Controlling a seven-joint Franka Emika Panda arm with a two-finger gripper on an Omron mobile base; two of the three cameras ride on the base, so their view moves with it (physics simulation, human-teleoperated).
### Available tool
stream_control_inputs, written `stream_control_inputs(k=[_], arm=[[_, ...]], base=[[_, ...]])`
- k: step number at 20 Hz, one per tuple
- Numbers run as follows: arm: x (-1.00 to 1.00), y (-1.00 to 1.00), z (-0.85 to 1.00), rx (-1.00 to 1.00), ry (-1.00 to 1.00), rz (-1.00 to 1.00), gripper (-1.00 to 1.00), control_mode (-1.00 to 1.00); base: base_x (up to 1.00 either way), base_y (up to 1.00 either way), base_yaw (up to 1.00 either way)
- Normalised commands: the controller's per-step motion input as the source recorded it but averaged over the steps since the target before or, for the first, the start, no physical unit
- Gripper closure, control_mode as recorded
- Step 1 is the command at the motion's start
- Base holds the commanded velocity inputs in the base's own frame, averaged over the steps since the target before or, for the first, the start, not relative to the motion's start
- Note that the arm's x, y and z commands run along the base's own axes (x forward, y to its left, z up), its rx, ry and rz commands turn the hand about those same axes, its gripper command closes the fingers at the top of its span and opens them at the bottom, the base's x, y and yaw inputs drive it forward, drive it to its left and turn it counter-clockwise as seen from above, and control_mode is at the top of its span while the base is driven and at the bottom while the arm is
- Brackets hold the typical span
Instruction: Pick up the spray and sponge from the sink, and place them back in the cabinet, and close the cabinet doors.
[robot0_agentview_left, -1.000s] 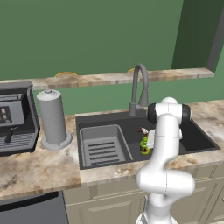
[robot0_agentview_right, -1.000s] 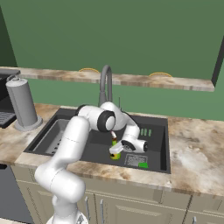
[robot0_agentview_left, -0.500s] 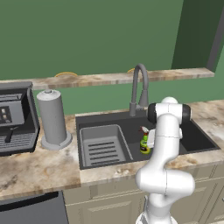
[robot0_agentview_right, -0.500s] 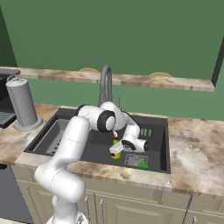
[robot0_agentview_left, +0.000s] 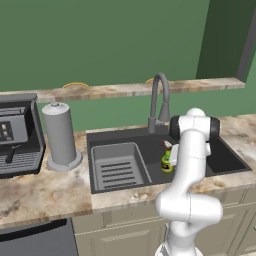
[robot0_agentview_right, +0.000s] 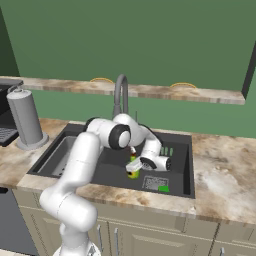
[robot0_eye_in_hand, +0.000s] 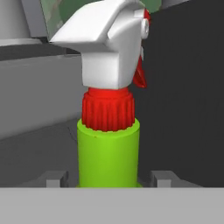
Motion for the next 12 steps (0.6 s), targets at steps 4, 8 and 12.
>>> stream_control_inputs(k=[4,8,12], arm=[[0.00,-0.05,0.46,0.00,0.00,-0.03,1.00,-1.00],[-0.08,0.00,0.47,-0.01,0.00,-0.02,1.00,-1.00],[-0.18,0.00,0.47,-0.01,0.00,-0.05,1.00,-1.00]], base=[[0.00,0.00,0.00],[0.00,0.00,0.00],[0.00,0.00,0.00]])
